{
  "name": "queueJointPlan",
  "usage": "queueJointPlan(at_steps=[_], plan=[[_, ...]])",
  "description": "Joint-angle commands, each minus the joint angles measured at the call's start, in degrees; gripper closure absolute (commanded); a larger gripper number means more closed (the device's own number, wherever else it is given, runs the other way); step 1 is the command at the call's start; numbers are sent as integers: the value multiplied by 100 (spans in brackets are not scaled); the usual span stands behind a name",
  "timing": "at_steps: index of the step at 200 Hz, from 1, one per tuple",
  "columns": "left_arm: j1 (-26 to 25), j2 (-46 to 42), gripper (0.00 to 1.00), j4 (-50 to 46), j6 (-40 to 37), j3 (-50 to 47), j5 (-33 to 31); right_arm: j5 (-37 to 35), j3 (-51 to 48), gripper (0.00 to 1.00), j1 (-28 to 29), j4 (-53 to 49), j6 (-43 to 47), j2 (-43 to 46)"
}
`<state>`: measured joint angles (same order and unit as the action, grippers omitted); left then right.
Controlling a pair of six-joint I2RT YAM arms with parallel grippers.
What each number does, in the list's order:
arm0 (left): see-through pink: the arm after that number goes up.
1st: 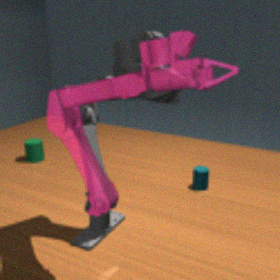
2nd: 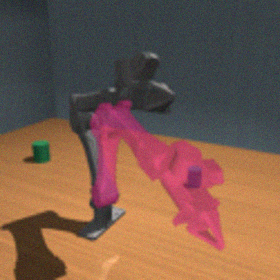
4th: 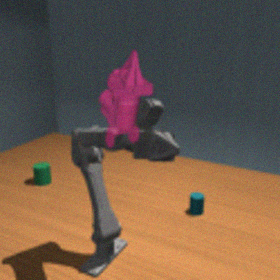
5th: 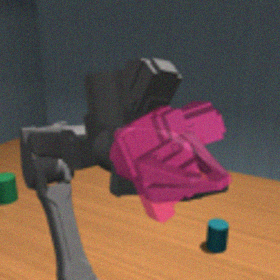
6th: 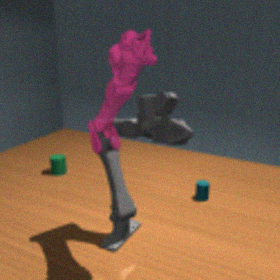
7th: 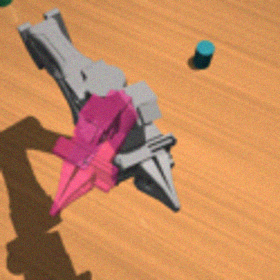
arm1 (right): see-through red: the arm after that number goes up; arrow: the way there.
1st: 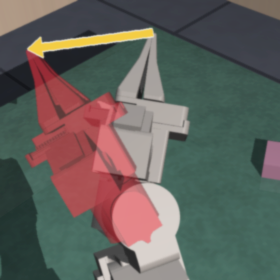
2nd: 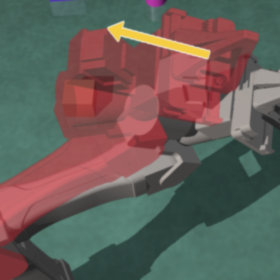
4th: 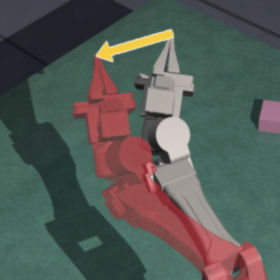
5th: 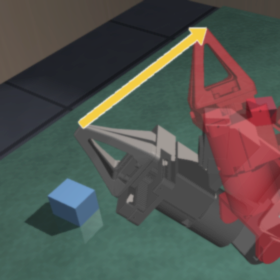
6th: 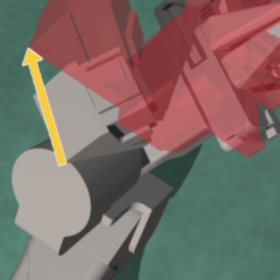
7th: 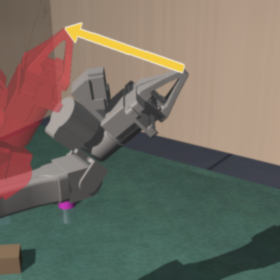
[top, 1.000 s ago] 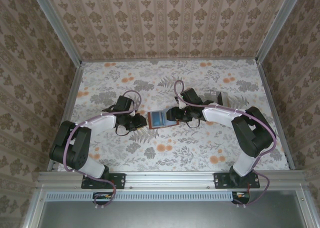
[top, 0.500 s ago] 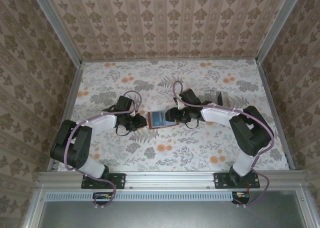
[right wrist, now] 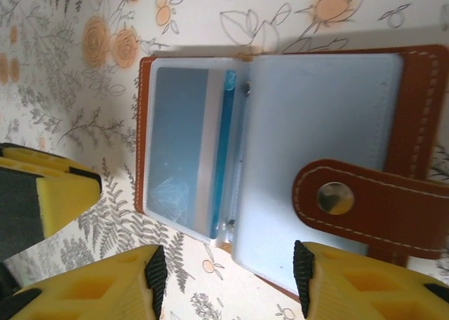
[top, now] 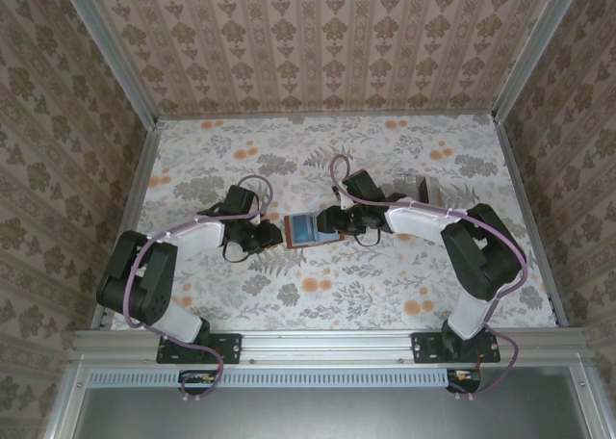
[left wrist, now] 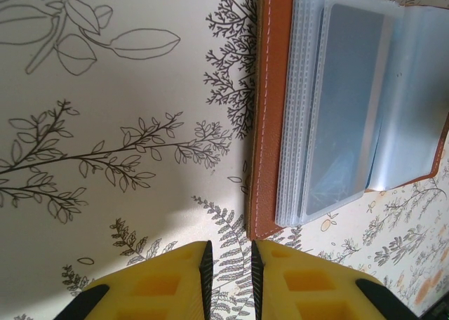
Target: Put the credit cards into the card holder
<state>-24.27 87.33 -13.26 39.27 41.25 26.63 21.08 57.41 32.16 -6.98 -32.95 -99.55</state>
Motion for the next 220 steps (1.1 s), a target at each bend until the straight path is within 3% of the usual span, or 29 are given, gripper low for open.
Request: queueJointPlan(at_steps=[1,220], plan=[[37,101,76,60,-110,-39,79,-358,-106,45,18,-248,119,263],[-8,185,76,165,-51,-74,87,-75,-194,46,49,213,-93,-336]])
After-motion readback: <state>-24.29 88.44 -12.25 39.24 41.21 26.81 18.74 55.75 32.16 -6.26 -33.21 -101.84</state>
